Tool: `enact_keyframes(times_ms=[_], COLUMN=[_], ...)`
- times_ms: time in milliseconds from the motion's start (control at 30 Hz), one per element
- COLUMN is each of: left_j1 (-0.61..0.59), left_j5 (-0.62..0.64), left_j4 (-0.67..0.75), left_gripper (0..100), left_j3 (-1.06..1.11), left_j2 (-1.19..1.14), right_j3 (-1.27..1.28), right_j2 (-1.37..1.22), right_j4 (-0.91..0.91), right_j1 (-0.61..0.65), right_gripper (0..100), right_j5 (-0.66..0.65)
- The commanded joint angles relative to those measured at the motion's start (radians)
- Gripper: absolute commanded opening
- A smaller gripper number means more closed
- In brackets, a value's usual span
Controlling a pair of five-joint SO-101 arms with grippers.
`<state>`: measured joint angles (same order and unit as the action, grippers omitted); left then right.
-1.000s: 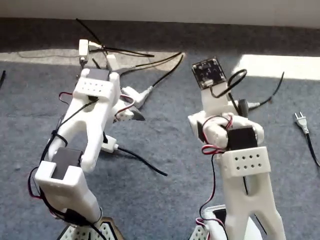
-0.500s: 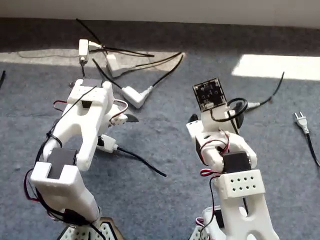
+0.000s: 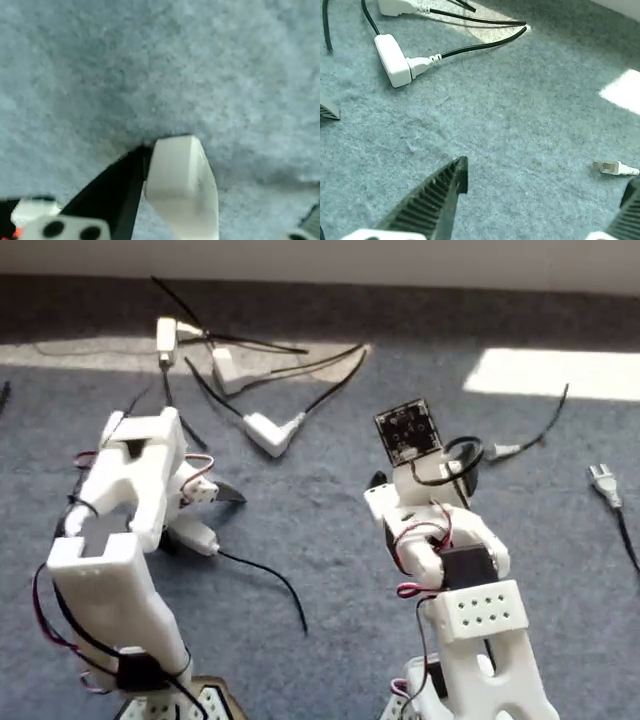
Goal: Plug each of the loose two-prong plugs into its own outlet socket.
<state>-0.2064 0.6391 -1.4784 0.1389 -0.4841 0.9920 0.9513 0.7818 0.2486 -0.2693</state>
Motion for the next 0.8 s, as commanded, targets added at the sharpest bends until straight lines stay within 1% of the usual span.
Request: enact_keyframes(times_ms=[0, 133, 233, 300, 400, 467, 700, 767], left_j1=[-0.012, -0.013, -0.012, -0.007, 0.012, 0.031, 0.085, 0.093], left_j5=[-0.003, -0.003, -0.006, -0.057, -0.153, -0.189, -0.195, -0.199], left_j4=[-0.037, -0.098, -0.123, -0.146, -0.189, -0.212, -0.226, -0.224], left_gripper=[48, 46, 37, 33, 33, 33, 33, 29], left_j3=[-0.038, -0.094, -0.133, -0.162, -0.237, -0.272, -0.289, -0.289], left_j2=[-0.054, -0.094, -0.101, -0.101, -0.101, -0.101, -0.101, -0.099], right_j3=[-0.005, -0.005, -0.005, -0.005, -0.005, -0.005, -0.004, -0.004], right_j2=[0.021, 0.021, 0.021, 0.021, 0.021, 0.021, 0.021, 0.021], right_j4=[-0.019, -0.019, -0.019, -0.019, -0.019, -0.019, -0.019, -0.019], right_j1=[0.005, 0.005, 0.005, 0.005, 0.005, 0.005, 0.005, 0.005], right_gripper=[44.4, 44.4, 44.4, 44.4, 44.4, 44.4, 44.4, 44.4], right_j5=[-0.006, -0.006, -0.006, -0.006, -0.006, -0.006, -0.006, -0.006])
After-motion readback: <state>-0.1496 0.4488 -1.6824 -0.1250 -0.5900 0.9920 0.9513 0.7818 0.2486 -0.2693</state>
